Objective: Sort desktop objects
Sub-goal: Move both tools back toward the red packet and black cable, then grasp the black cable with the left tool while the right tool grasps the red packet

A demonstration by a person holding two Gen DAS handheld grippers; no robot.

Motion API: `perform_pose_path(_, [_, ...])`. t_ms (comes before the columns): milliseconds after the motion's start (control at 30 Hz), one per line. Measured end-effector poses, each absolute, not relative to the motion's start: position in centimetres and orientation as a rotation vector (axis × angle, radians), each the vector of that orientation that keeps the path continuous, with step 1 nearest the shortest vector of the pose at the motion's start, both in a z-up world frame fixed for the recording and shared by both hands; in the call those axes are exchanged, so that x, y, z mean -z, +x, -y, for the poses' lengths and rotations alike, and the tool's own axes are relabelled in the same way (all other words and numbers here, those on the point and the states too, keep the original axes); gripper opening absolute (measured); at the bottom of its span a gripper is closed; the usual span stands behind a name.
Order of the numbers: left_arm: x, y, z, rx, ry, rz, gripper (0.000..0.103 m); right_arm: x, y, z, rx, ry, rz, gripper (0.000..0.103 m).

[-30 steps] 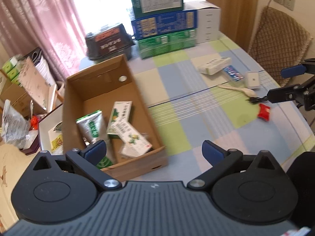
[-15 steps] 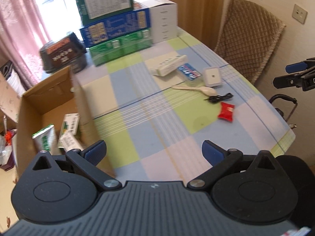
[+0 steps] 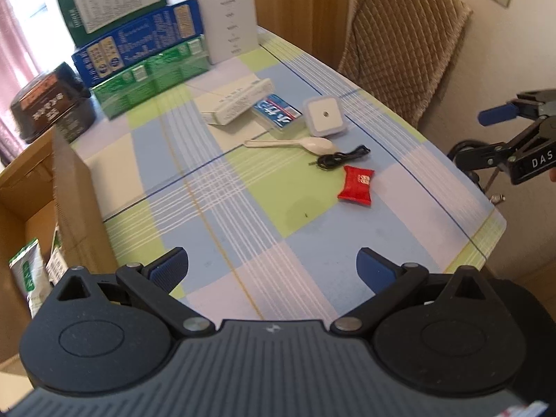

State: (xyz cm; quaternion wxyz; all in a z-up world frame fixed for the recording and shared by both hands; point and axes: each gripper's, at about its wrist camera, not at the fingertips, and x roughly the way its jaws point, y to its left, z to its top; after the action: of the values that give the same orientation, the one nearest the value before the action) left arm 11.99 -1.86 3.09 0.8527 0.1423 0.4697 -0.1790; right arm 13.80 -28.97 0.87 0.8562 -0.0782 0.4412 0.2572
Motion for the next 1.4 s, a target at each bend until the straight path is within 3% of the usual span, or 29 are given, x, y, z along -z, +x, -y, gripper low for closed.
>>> perform_pose_path(767, [5.2, 19.4, 7.0, 0.721, 0.560, -1.013, 0.090, 8.5, 18.6, 23.1, -0.883, -0.461, -0.947, 0.100])
perform_pose_path(1400, [8.7, 23.2, 8.6, 0.851, 0.701, -1.015, 0.085, 12.5, 22.4, 20.5, -0.952, -0.519, -1.054, 0.075])
